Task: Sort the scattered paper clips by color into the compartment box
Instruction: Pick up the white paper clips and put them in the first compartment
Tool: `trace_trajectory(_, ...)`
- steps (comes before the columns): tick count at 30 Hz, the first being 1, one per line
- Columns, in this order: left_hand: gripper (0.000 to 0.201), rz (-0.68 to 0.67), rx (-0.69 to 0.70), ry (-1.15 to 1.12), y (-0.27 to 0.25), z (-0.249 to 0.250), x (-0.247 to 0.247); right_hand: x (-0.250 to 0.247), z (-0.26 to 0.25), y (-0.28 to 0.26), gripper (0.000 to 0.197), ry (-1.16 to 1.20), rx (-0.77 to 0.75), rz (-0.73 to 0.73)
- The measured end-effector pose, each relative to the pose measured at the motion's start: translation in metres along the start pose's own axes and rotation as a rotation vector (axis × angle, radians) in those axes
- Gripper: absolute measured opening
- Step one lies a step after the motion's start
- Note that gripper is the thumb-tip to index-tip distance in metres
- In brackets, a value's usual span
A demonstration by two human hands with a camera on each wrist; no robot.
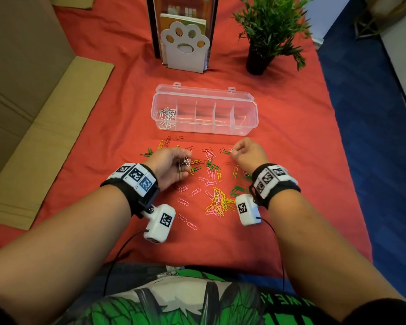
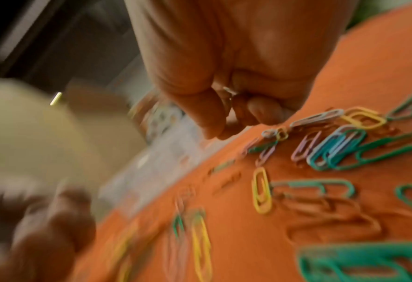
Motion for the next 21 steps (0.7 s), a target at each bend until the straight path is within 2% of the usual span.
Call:
trace_trajectory(2,0.025,-0.021,-0.036,-0.049,0.004,0.001,0.008,-0.013,0.012,-0.003,0.019,0.227,0.047,-0.013)
trace_trajectory(5,0.028,-0.035,-0.042,0.018,0.014,0.003,0.029,-0.032,0.030,-0.008,0.028,0.643,0.112,0.009)
trace_trajectory(8,0.028,-0.026,0.002,0.247,0.032,0.007,0.053,-0.046,0.040,-0.019,0.027,1.010,0.182,-0.012)
trace_trajectory(10,0.021,-0.004,0.056,0.536,0.046,0.011,0.067,-0.050,0.044,-0.022,0.025,1.034,0.207,-0.017)
trace_trajectory(11,0.016,0.012,0.095,0.727,0.053,0.013,0.075,-0.052,0.046,-0.020,0.024,0.927,0.208,-0.003)
trace_trajectory(12,0.017,0.016,0.131,0.934,0.059,0.015,0.082,-0.054,0.046,-0.019,0.023,0.715,0.212,0.002)
trace_trajectory(14,0.028,0.016,0.163,1.329,0.071,0.014,0.096,-0.054,0.044,-0.016,0.019,0.160,0.211,-0.014)
trace_trajectory(15,0.032,0.017,0.191,1.472,0.077,0.014,0.103,-0.052,0.042,-0.017,0.015,-0.046,0.187,-0.007)
trace_trajectory(17,0.035,0.007,0.203,1.629,0.089,0.012,0.115,-0.046,0.041,-0.017,0.014,-0.287,0.125,0.021)
trace_trajectory(21,0.034,-0.041,0.122,1.818,0.105,0.006,0.125,-0.032,0.044,-0.014,0.023,-0.528,-0.008,0.051)
Point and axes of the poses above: each hand's wrist, its own y-axis towards the middle knuckle, its own x-axis out of the palm, z = x × y, the point moved 3 cm from there along y, towards the middle knuckle, and after that the axes turned 13 degrees about -z, right-handed, at the moved point
